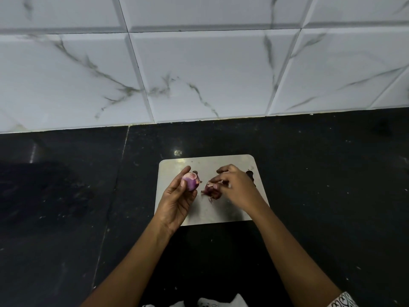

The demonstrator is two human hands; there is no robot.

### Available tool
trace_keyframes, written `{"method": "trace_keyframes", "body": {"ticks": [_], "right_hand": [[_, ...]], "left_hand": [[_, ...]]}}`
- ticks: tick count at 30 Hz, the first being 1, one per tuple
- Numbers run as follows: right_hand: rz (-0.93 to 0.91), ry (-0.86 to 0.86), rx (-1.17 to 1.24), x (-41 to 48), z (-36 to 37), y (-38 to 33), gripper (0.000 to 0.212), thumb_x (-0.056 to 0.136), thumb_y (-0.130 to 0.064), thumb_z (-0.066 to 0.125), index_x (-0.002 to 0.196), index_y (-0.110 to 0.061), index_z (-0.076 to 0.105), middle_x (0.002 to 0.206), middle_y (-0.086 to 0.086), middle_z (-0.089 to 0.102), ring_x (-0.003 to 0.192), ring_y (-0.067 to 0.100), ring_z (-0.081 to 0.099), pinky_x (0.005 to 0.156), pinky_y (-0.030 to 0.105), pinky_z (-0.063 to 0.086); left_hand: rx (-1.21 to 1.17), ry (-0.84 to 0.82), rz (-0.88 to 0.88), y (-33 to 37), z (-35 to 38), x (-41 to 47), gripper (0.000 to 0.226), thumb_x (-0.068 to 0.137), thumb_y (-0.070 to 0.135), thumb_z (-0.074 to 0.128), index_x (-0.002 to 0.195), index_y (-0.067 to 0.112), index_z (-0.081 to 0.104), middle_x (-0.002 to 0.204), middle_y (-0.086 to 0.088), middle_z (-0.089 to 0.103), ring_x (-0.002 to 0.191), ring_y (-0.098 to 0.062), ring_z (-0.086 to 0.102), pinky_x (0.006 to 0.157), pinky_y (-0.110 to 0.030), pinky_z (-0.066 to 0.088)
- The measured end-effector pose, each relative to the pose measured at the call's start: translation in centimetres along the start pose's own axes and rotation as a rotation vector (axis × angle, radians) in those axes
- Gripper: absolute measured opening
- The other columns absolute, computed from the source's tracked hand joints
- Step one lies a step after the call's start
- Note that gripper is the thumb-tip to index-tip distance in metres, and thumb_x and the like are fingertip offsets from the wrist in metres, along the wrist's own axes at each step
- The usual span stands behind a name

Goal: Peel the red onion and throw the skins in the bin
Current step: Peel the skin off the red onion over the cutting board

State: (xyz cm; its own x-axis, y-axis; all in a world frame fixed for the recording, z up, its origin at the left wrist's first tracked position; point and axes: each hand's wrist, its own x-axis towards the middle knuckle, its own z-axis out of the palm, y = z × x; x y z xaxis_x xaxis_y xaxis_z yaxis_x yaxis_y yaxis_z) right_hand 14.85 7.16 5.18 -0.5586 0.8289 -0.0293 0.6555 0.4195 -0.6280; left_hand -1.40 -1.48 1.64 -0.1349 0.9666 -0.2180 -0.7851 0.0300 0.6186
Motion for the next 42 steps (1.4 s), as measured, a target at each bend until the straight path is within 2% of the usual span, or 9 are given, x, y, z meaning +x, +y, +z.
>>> {"method": "trace_keyframes", "body": {"ticks": [4, 10, 15, 21, 24, 28, 35, 39, 42], "right_hand": [[-0.201, 0.135, 0.200, -0.1, -1.0, -2.0, 0.019, 0.084, -0.019, 0.066, 0.103, -0.019, 0.071, 0.105, -0.004, 0.064, 0.090, 0.003, 0.059, 0.077, 0.015, 0.048], [-0.487, 0.068, 0.004, 1.2, -1.9, -3.4, 0.023, 0.080, -0.015, 0.070, 0.103, -0.010, 0.072, 0.093, 0.008, 0.073, 0.079, 0.018, 0.067, 0.072, 0.026, 0.054], [-0.571, 0.075, -0.168, 1.6, -1.8, -3.5, 0.022, 0.081, -0.021, 0.063, 0.094, -0.007, 0.074, 0.081, 0.008, 0.072, 0.064, 0.023, 0.066, 0.059, 0.037, 0.057], [-0.673, 0.163, -0.280, 1.6, -1.1, -3.6, 0.019, 0.077, -0.021, 0.061, 0.078, -0.006, 0.072, 0.065, 0.007, 0.065, 0.046, 0.021, 0.058, 0.040, 0.027, 0.049], [-0.699, 0.200, -0.300, 1.5, -0.6, -3.3, 0.019, 0.080, -0.021, 0.059, 0.076, -0.005, 0.068, 0.066, 0.007, 0.062, 0.046, 0.020, 0.055, 0.038, 0.028, 0.047], [-0.745, 0.211, -0.348, 1.3, -0.4, -3.0, 0.014, 0.073, -0.014, 0.075, 0.076, -0.006, 0.064, 0.068, 0.007, 0.061, 0.046, 0.017, 0.053, 0.042, 0.021, 0.040], [-0.657, 0.149, -0.176, 2.0, -0.6, -2.9, 0.009, 0.076, -0.014, 0.066, 0.078, -0.006, 0.063, 0.073, 0.006, 0.063, 0.057, 0.017, 0.057, 0.050, 0.026, 0.047], [-0.498, 0.122, 0.018, 1.9, -0.8, -2.9, 0.008, 0.076, -0.011, 0.069, 0.080, -0.007, 0.063, 0.077, 0.002, 0.063, 0.063, 0.004, 0.051, 0.060, 0.008, 0.042], [-0.367, 0.124, 0.161, 2.0, -1.0, -2.8, 0.007, 0.076, -0.009, 0.069, 0.081, -0.008, 0.064, 0.077, -0.003, 0.061, 0.065, 0.003, 0.053, 0.061, 0.010, 0.044]], "left_hand": [[0.048, 0.027, 0.018, 0.0, 0.1, 0.1, 0.083, 0.039, 0.034, 0.095, 0.111, 0.012, 0.062, 0.099, -0.005, 0.072, 0.082, -0.014, 0.070, 0.064, -0.021, 0.057], [0.052, 0.048, 0.014, 0.0, 0.3, 0.2, 0.075, 0.032, 0.039, 0.096, 0.098, 0.013, 0.072, 0.090, -0.006, 0.073, 0.074, -0.012, 0.070, 0.060, -0.020, 0.057], [0.097, 0.052, 0.009, 0.0, 0.5, 0.3, 0.064, 0.030, 0.044, 0.095, 0.086, 0.018, 0.078, 0.088, -0.001, 0.074, 0.079, -0.010, 0.071, 0.061, -0.019, 0.057], [0.092, 0.082, 0.009, 0.0, 0.6, 0.3, 0.064, 0.026, 0.043, 0.095, 0.082, 0.016, 0.079, 0.081, -0.001, 0.074, 0.072, -0.010, 0.071, 0.057, -0.019, 0.057], [0.100, 0.074, -0.004, 0.0, 0.4, 0.2, 0.063, 0.028, 0.043, 0.095, 0.083, 0.015, 0.079, 0.081, -0.002, 0.074, 0.073, -0.011, 0.071, 0.057, -0.019, 0.057], [0.110, 0.074, -0.020, 0.0, 0.3, 0.0, 0.064, 0.028, 0.042, 0.095, 0.083, 0.015, 0.079, 0.082, -0.004, 0.074, 0.072, -0.012, 0.071, 0.058, -0.020, 0.057], [0.137, 0.049, -0.042, 0.1, 0.2, 0.1, 0.060, 0.033, 0.041, 0.095, 0.082, 0.011, 0.077, 0.084, -0.001, 0.072, 0.073, -0.010, 0.070, 0.058, -0.020, 0.057], [0.144, 0.048, -0.038, 0.5, 0.2, 0.2, 0.073, 0.036, 0.034, 0.095, 0.102, 0.014, 0.073, 0.101, -0.007, 0.071, 0.081, -0.015, 0.070, 0.063, -0.024, 0.058], [0.166, 0.044, -0.034, 0.8, 0.2, 0.2, 0.076, 0.035, 0.031, 0.096, 0.106, 0.019, 0.071, 0.108, -0.010, 0.068, 0.087, -0.022, 0.070, 0.065, -0.026, 0.058]]}}
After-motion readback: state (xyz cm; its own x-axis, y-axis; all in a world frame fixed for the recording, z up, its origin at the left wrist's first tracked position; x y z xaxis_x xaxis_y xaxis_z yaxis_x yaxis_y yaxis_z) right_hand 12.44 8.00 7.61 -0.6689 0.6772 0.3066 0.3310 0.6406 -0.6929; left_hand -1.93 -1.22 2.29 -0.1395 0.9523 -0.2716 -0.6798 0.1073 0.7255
